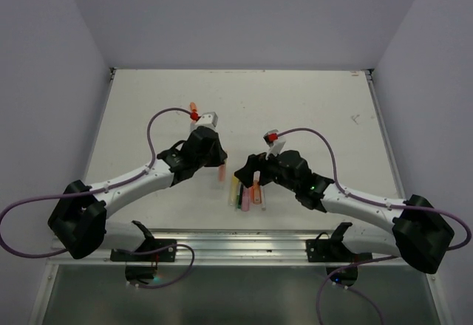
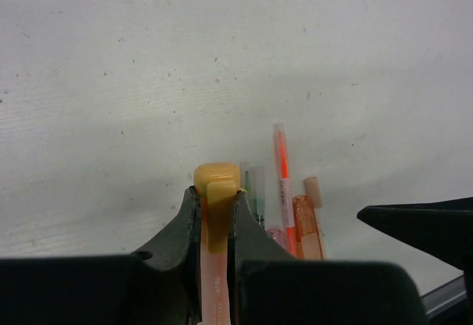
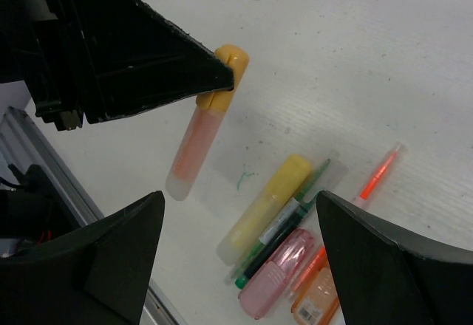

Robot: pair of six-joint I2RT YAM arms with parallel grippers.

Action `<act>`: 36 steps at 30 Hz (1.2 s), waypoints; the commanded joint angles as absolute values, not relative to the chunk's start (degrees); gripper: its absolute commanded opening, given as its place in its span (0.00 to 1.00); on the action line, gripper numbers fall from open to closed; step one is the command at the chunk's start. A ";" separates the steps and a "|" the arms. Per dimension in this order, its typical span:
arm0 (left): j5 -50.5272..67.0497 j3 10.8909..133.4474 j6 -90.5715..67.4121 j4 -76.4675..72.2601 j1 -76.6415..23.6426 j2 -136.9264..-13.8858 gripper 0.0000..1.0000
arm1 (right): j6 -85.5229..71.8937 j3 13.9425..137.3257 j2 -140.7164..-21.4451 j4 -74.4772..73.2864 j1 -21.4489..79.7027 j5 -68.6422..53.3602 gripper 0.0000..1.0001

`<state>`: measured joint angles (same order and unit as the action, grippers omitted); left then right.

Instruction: Open the pen caps

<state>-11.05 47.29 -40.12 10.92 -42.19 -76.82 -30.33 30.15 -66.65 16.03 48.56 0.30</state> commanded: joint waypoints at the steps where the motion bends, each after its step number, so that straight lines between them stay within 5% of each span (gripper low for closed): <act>1: -13.18 48.17 -43.33 6.86 -42.54 -74.36 0.00 | -32.25 30.14 -69.33 25.91 49.57 -2.72 0.88; 11: -14.15 46.15 -47.46 1.50 -42.54 -69.61 0.00 | -35.59 34.01 -79.97 33.75 51.06 -6.06 0.84; 19: -13.36 43.42 -49.13 -3.07 -42.45 -68.47 0.00 | -35.42 37.35 -83.58 35.42 51.33 -7.12 0.72; 23: -13.27 41.93 -50.01 -5.18 -42.45 -67.33 0.00 | -35.07 37.79 -84.11 35.60 51.33 -6.94 0.57; 28: -12.48 40.26 -50.10 -7.55 -42.54 -65.31 0.01 | -35.16 37.35 -84.03 35.33 51.33 -7.12 0.21; 30: -11.87 39.47 -49.05 -8.61 -42.45 -64.52 0.12 | -35.24 36.74 -83.59 34.98 51.33 -7.21 0.08; 32: -10.73 38.59 -47.39 -10.01 -42.45 -63.11 0.36 | -35.33 36.48 -82.62 34.02 51.33 -7.12 0.00; 34: -9.76 37.97 -45.97 -10.72 -42.36 -61.10 0.56 | -35.25 35.95 -81.74 33.58 51.33 -7.38 0.00; 36: -9.23 37.01 -43.78 -11.34 -42.01 -59.51 0.65 | -34.81 35.86 -80.51 33.05 51.24 -8.26 0.00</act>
<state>-10.41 37.82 -46.54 -5.02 -42.15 -62.92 -35.90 35.83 -83.53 31.83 51.05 -6.85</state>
